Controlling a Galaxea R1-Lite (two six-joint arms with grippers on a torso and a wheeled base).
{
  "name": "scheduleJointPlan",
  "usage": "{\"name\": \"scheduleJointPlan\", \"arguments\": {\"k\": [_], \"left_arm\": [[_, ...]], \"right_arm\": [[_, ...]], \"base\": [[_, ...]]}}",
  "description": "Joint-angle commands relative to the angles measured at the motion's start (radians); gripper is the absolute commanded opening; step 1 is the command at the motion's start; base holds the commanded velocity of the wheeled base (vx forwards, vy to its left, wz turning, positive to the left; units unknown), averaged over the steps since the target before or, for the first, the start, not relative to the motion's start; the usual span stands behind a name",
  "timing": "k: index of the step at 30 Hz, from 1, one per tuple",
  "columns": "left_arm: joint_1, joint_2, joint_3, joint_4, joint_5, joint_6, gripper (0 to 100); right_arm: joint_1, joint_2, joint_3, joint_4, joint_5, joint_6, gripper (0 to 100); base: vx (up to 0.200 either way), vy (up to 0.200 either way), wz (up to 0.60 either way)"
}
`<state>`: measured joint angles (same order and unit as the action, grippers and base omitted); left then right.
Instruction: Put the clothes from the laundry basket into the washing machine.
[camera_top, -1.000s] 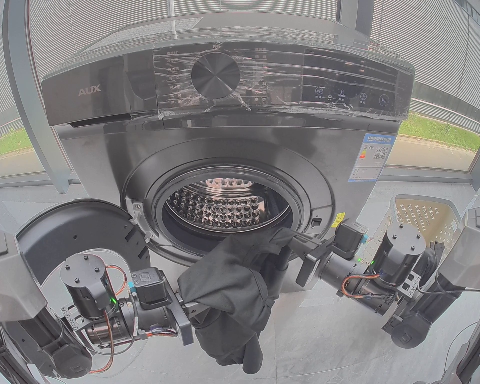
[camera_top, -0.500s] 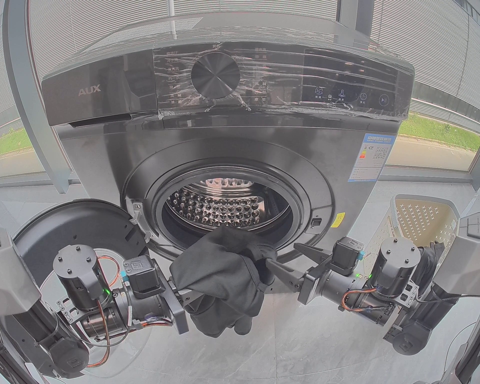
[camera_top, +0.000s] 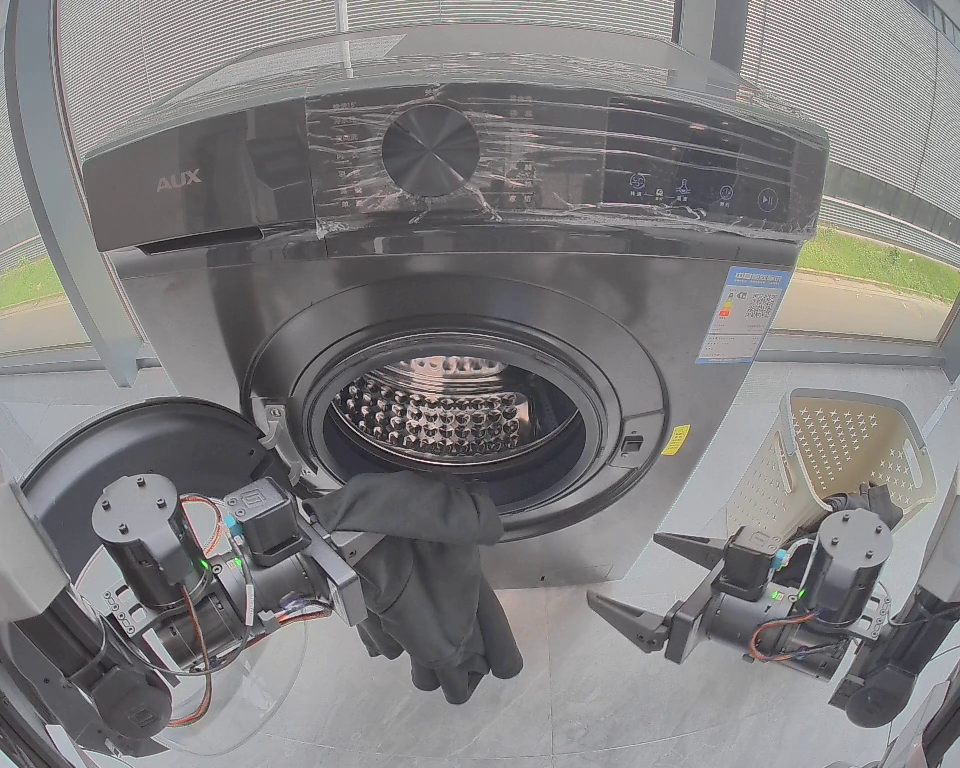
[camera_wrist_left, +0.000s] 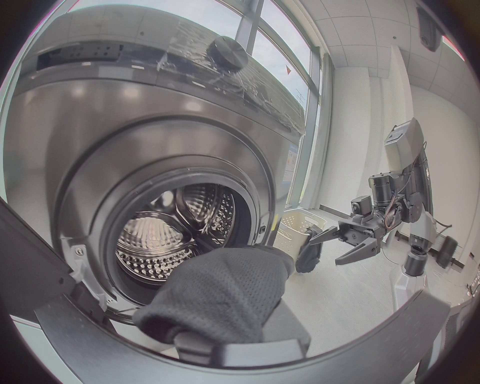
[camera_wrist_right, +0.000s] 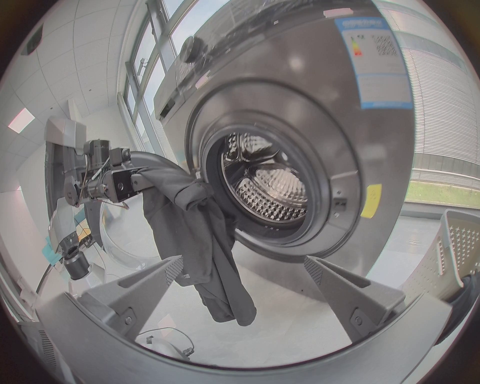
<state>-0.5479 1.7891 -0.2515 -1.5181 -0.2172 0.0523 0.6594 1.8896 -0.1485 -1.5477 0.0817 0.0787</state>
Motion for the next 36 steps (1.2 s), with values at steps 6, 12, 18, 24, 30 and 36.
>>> {"name": "scheduleJointPlan", "arguments": {"k": [6, 12, 18, 24, 30, 36], "left_arm": [[-0.015, -0.099, 0.024, -0.001, 0.075, -0.022, 0], [0.013, -0.102, 0.058, -0.001, 0.081, -0.023, 0], [0.026, -0.099, 0.078, -0.001, 0.082, -0.022, 0], [0.025, -0.088, 0.080, -0.001, 0.081, -0.016, 0], [0.023, -0.082, 0.078, 0.001, 0.081, -0.017, 0], [0.019, -0.070, 0.081, -0.001, 0.082, -0.014, 0]], "right_arm": [[-0.080, -0.121, 0.040, 0.000, 0.032, -0.004, 100], [-0.078, -0.112, 0.040, 0.001, 0.027, -0.004, 100], [-0.083, -0.112, 0.041, 0.001, 0.026, -0.002, 100], [-0.081, -0.110, 0.041, 0.001, 0.027, -0.002, 100], [-0.081, -0.110, 0.041, 0.001, 0.027, -0.002, 100], [-0.078, -0.110, 0.043, 0.001, 0.027, -0.002, 100]], "base": [[0.000, 0.000, 0.00], [0.000, 0.000, 0.00], [0.000, 0.000, 0.00], [0.033, 0.000, 0.00], [0.200, 0.000, 0.00], [0.067, 0.000, 0.00]]}}
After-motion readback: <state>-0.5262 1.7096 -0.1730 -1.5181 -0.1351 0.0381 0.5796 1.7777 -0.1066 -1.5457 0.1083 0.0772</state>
